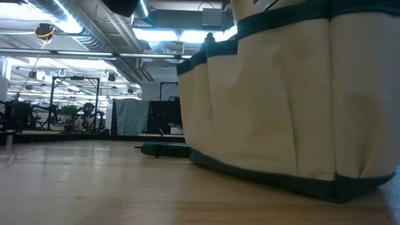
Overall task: Pick & Place Garden tools in Gardening bag
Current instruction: Put the hand rake into the gardening bag
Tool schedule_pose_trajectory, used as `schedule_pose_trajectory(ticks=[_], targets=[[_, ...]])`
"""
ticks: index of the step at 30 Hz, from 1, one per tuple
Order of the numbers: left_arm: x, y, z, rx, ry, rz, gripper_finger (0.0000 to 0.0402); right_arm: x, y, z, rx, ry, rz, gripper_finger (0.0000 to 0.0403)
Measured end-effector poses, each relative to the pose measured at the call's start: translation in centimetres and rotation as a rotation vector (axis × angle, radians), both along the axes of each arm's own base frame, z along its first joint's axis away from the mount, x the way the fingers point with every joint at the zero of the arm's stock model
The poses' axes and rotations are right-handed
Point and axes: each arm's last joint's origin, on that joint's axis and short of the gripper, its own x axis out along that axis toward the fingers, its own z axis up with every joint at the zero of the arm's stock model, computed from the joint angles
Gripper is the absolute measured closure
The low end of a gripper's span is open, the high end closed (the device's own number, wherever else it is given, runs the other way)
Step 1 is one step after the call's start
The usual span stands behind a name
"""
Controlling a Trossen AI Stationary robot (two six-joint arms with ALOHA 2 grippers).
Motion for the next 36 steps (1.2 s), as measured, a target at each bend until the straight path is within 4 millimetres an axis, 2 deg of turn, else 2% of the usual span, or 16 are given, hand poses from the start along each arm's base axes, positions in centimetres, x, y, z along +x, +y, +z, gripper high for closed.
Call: schedule_pose_trajectory(ticks=[6, 13, 18, 26, 32, 36], targets=[[-0.3, -0.6, -0.5, 0.023, 0.043, -0.073, 0.0395, 0.0, 0.0, -0.1, -0.007, 0.014, 0.000, 0.0036], [-0.8, -0.7, -0.6, -0.019, -0.018, 0.035, 0.0395, 0.0, 0.0, -0.1, -0.004, 0.014, -0.001, 0.0036], [-0.3, -0.6, -0.8, -0.059, -0.007, -0.086, 0.0395, 0.0, 0.0, -0.1, -0.002, 0.012, -0.002, 0.0036], [-0.7, -0.7, -1.4, 0.031, 0.069, -0.044, 0.0395, 0.0, 0.0, -0.1, 0.000, 0.011, -0.002, 0.0036], [0.0, 0.8, -2.8, -0.052, 0.099, -0.084, 0.0395, 0.0, 0.0, -0.1, 0.000, 0.015, -0.004, 0.0036], [0.3, 0.9, -2.6, -0.059, 0.089, -0.091, 0.0395, 0.2, -0.3, -0.1, 0.011, 0.026, -0.019, 0.0036]])
